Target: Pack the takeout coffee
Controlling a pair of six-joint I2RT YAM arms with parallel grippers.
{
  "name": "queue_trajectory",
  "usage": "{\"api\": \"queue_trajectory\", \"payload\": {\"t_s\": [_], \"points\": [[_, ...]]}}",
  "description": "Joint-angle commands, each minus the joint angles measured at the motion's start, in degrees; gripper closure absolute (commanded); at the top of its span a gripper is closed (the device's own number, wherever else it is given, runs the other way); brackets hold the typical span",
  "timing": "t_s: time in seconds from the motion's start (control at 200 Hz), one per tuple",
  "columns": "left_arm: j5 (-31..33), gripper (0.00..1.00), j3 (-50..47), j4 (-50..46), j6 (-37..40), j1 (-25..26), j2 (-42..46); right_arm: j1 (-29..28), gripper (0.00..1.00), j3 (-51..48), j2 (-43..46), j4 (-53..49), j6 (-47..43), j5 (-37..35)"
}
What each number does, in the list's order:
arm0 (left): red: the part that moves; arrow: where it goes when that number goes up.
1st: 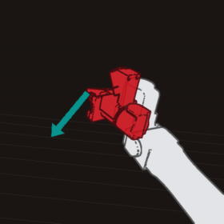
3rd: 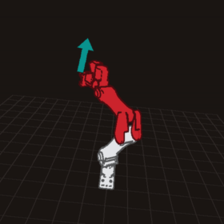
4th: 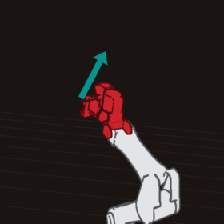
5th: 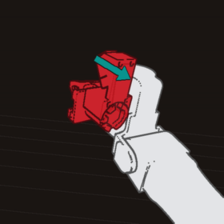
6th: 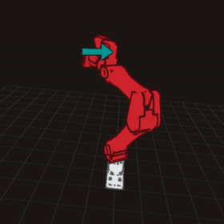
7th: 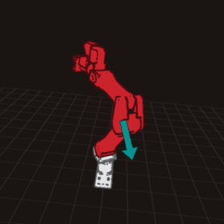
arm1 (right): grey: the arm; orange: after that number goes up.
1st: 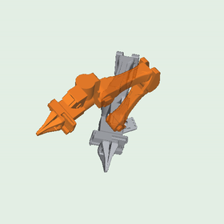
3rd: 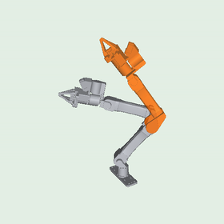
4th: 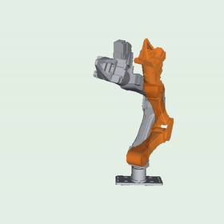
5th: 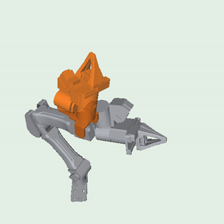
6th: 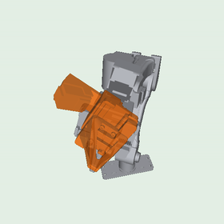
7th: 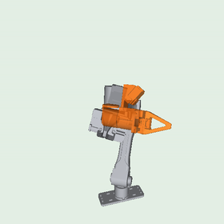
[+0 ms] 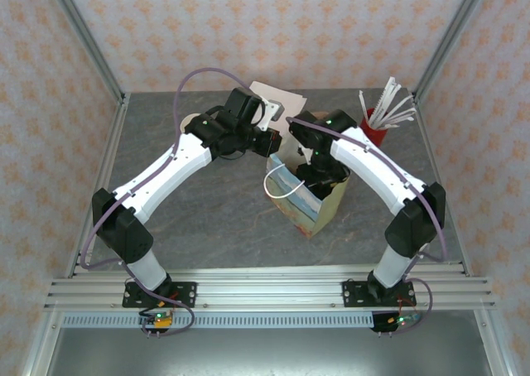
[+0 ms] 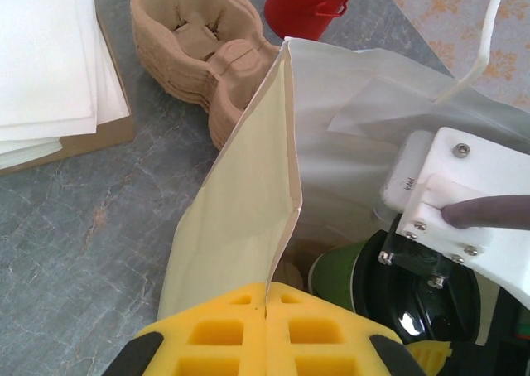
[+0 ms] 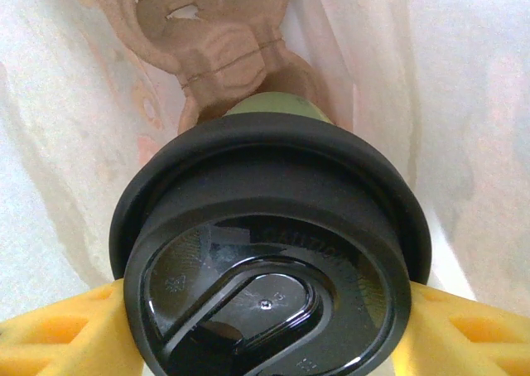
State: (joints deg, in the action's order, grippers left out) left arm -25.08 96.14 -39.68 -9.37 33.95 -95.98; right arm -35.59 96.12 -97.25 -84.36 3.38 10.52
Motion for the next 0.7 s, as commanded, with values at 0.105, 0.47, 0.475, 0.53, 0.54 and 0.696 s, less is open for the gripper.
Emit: {"api": "queue_trajectory", "payload": {"t_s": [0.105, 0.47, 0.475, 0.53, 0.54, 0.696], "points": [[0.6, 0.92, 0.1, -1.6, 0.8, -0.4, 1.0, 0.5, 0.31, -2.4, -0.5, 2.4, -1.2, -0.2], [0.6, 0.92, 0.2, -1.8, 0.8, -0.4, 1.0, 0.6, 0.32, -5.3, -1.0, 4.3, -1.8, -0.6], [0.6, 0.92, 0.1, -1.8, 0.8, -0.4, 1.0, 0.6, 0.32, -5.3, -1.0, 4.3, -1.8, -0.6], [0.6, 0.92, 0.2, -1.9, 0.8, -0.5, 1.0, 0.7, 0.32, -5.6, -0.9, 4.6, -1.8, -0.8], [0.7, 0.92, 0.2, -2.0, 0.8, -0.4, 1.0, 0.7, 0.32, -5.6, -0.9, 4.6, -1.8, -0.8], [0.7, 0.92, -0.2, -1.8, 0.8, -0.5, 1.1, 0.9, 0.32, -6.3, -0.8, 5.2, -2.0, -1.2]]}}
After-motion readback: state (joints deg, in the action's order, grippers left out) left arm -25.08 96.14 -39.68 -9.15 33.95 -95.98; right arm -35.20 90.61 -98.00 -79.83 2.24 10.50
